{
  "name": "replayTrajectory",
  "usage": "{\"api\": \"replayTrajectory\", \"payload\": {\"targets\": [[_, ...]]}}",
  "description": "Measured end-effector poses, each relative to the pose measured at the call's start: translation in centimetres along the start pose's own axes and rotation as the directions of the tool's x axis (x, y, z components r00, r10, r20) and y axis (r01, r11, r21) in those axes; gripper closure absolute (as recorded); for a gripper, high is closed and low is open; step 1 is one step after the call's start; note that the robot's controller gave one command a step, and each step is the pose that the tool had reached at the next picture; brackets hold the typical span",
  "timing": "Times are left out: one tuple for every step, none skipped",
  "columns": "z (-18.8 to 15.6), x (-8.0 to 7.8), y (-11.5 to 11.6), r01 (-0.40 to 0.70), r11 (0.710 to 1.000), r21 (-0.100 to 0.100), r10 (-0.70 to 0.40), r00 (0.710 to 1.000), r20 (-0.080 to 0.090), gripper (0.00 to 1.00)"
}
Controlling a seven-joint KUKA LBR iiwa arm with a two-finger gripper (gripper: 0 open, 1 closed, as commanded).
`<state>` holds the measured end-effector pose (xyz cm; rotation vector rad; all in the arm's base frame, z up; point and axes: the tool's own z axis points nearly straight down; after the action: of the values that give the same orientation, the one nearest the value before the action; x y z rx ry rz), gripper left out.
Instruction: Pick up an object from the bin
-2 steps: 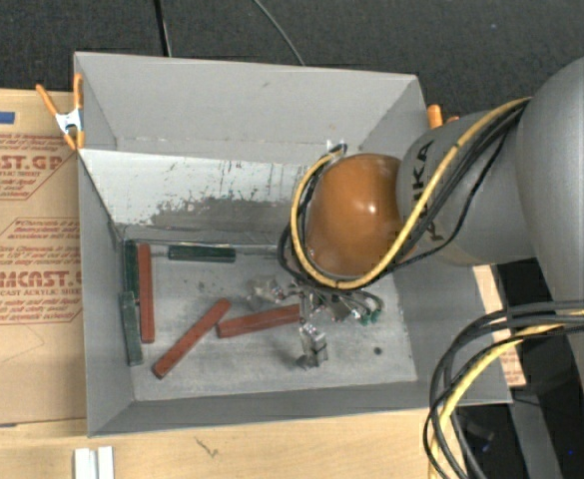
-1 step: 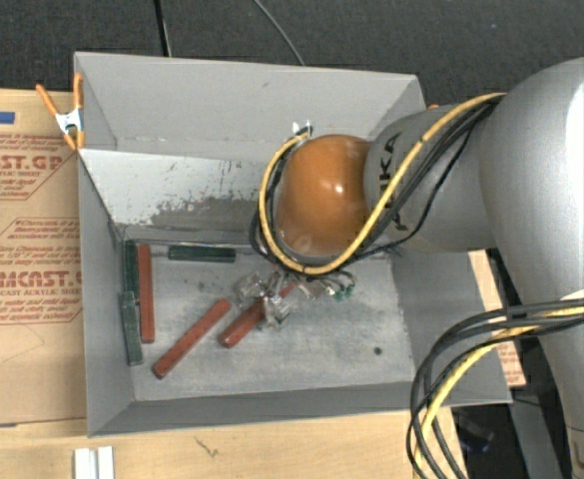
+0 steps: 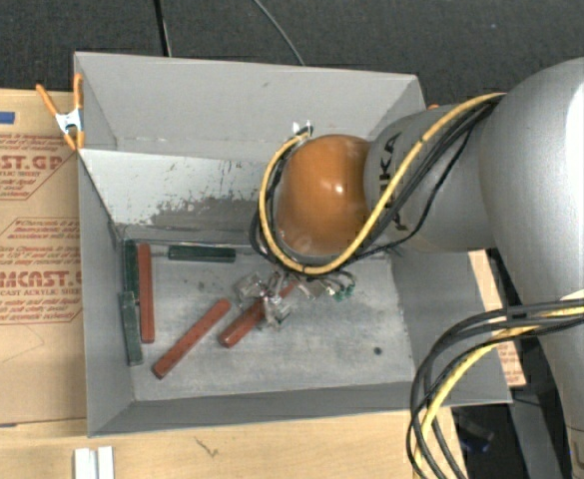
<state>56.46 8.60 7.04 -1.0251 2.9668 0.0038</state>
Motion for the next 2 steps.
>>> {"api": "replayTrajectory", "payload": {"targets": [[-4.1,-0.4,0.1,-0.007,1.000,-0.003,0.007,1.000,-0.009,1.00],[-14.9,-1.5,2.4,0.004,1.000,0.001,-0.004,1.000,0.000,1.00]]}}
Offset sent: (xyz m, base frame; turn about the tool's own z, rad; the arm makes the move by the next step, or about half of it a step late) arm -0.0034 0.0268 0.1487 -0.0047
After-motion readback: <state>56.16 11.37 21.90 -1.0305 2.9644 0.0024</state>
